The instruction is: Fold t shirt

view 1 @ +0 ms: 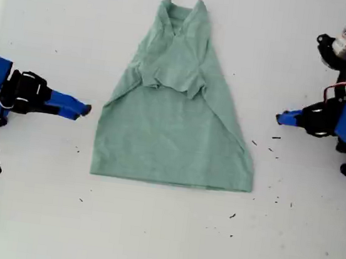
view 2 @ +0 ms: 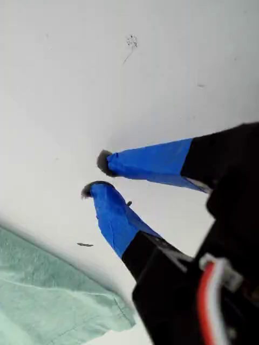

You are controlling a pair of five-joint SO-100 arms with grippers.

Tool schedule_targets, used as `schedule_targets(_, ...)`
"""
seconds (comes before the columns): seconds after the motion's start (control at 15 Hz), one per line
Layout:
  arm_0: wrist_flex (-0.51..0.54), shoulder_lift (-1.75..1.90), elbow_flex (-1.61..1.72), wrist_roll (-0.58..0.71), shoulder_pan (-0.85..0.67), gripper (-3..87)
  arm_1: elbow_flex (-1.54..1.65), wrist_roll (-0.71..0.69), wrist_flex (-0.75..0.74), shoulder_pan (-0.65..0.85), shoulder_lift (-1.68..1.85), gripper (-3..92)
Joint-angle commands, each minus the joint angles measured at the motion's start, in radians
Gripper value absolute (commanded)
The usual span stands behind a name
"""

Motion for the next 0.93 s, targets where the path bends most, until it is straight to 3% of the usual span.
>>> schedule_targets(0.0,-0.009,0.011,0.011,0.092,-0.008,-0.2,0.046,0.494,-0.011,0.028,0.006,2.1)
schedule_targets(0.53,-0.005,0.011,0.008,0.061,0.017,-0.2,0.043,0.535,0.006,-0.025,0.006,2.1)
schedule_targets(0.73,-0.005,0.011,0.008,0.06,0.011,-0.2,-0.163,0.578,0.06,-0.161,-0.028,2.2)
schedule_targets(0.87,-0.008,0.011,0.009,0.06,0.011,-0.2,-0.541,0.614,0.083,-0.287,-0.486,2.2)
